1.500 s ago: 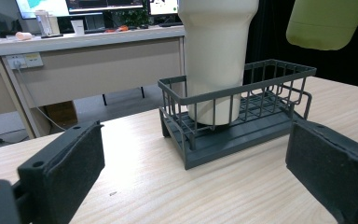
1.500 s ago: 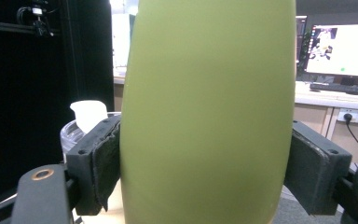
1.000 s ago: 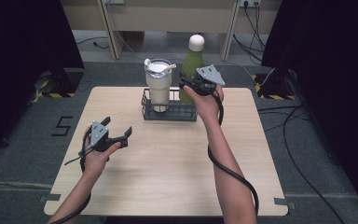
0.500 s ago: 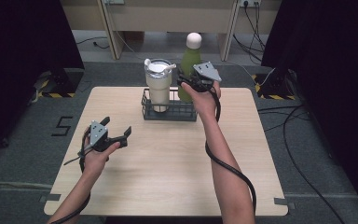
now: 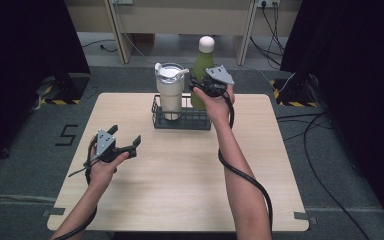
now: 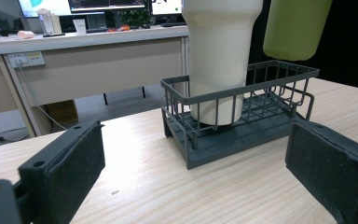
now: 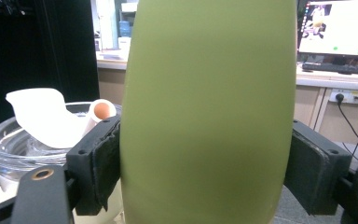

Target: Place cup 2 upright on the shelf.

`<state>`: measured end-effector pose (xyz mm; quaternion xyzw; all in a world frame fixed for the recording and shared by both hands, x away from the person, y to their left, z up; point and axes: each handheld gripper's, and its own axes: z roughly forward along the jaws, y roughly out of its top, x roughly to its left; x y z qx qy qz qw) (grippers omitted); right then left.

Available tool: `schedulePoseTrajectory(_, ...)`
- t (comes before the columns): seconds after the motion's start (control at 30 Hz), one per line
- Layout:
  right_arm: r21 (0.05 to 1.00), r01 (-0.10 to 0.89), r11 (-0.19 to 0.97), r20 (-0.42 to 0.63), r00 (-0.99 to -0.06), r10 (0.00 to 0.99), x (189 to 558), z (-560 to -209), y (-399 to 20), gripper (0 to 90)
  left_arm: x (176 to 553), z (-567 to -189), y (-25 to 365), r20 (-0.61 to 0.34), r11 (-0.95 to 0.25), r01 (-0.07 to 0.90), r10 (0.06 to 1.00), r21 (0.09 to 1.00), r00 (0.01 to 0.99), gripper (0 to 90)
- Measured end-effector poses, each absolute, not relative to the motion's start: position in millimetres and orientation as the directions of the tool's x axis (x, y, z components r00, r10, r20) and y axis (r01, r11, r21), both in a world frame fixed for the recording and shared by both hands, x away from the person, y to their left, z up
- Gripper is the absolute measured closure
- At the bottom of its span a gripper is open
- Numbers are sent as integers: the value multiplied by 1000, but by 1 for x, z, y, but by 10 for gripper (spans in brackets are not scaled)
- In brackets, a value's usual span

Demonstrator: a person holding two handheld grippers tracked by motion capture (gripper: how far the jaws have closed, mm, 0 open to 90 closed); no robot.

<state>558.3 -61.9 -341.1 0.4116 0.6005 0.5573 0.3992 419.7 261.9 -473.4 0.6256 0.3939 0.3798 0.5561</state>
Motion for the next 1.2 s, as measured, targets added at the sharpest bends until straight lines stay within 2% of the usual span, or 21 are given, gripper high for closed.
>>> schedulePoseTrajectory(1.2, 992, 117, 54, -13, -320, 947, 579, -366, -56, 216, 420, -474, 262, 38, -74, 74, 915, 994, 403, 42)
